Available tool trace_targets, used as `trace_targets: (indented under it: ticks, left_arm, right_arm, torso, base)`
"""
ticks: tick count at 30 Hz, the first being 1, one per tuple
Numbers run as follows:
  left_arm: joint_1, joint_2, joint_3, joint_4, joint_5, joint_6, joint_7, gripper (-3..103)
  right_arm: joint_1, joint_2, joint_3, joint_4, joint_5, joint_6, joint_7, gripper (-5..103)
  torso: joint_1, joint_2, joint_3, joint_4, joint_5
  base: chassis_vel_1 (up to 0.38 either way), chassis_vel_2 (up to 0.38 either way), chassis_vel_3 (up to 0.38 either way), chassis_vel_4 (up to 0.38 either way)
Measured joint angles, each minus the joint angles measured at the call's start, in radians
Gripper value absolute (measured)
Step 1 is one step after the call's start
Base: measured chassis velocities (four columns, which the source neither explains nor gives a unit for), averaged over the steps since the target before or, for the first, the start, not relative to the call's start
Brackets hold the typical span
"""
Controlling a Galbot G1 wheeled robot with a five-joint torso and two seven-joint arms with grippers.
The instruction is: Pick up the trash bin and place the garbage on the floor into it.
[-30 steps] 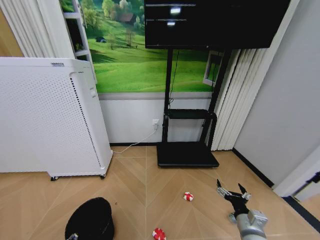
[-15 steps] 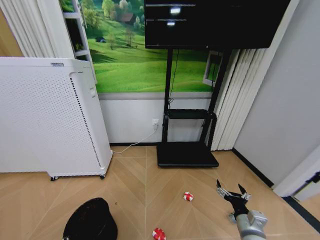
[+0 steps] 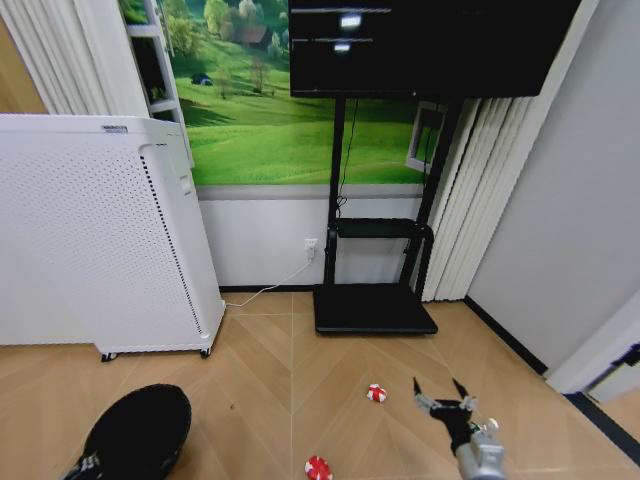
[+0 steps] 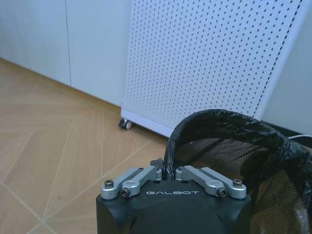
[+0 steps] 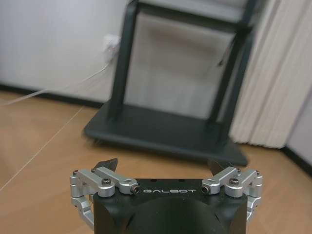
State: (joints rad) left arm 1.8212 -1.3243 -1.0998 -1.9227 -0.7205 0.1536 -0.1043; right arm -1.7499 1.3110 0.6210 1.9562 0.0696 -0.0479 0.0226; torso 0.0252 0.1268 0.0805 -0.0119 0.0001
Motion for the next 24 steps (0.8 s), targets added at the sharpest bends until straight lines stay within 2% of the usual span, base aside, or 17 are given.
trace_targets:
  ticks: [3, 6, 11, 15, 19, 24]
  left_arm:
    - [-0.004, -0.009, 0.003, -0.013, 0.024, -0.007, 0.0, 7]
    - [0.0, -0.019, 0.014, -0.023, 0.035, -0.007, 0.005, 7]
    - [0.004, -0.031, 0.022, -0.032, 0.048, -0.007, 0.014, 7]
    - [0.01, -0.032, 0.017, -0.033, 0.047, -0.007, 0.02, 7]
    - [0.01, -0.03, 0.013, -0.027, 0.046, -0.007, 0.022, 7]
    - [0.005, -0.028, 0.02, -0.027, 0.049, -0.007, 0.022, 7]
  right_arm:
    - [0.009, -0.015, -0.077, -0.088, -0.078, 0.023, -0.041, 100]
    - [0.048, -0.016, -0.127, -0.135, -0.113, 0.026, -0.045, 100]
    - [0.123, -0.019, -0.184, -0.183, -0.125, 0.021, -0.024, 100]
    - [0.143, -0.017, -0.183, -0.204, -0.13, 0.058, -0.005, 100]
    - [0.122, -0.021, -0.158, -0.205, -0.184, 0.105, -0.017, 100]
    - [0.089, -0.015, -0.147, -0.201, -0.178, 0.138, -0.02, 100]
  torso:
    - [0.0, 0.0, 0.0, -0.0002, -0.0001]
    - [0.0, 0.0, 0.0, 0.0001, -0.0001]
    - [0.0, 0.0, 0.0, 0.0003, 0.0]
    - [0.0, 0.0, 0.0, 0.0003, -0.0001]
    - [0.0, 0.0, 0.0, 0.0002, -0.0004]
    - [0.0, 0.0, 0.0, 0.0, -0.0002]
  base:
    - [0.0, 0.0, 0.0, 0.0]
    - [0.0, 0.0, 0.0, 0.0]
    - [0.0, 0.0, 0.0, 0.0]
    - [0.0, 0.0, 0.0, 0.0]
    - [0.0, 0.0, 0.0, 0.0]
    - [0.003, 0.0, -0.013, -0.003]
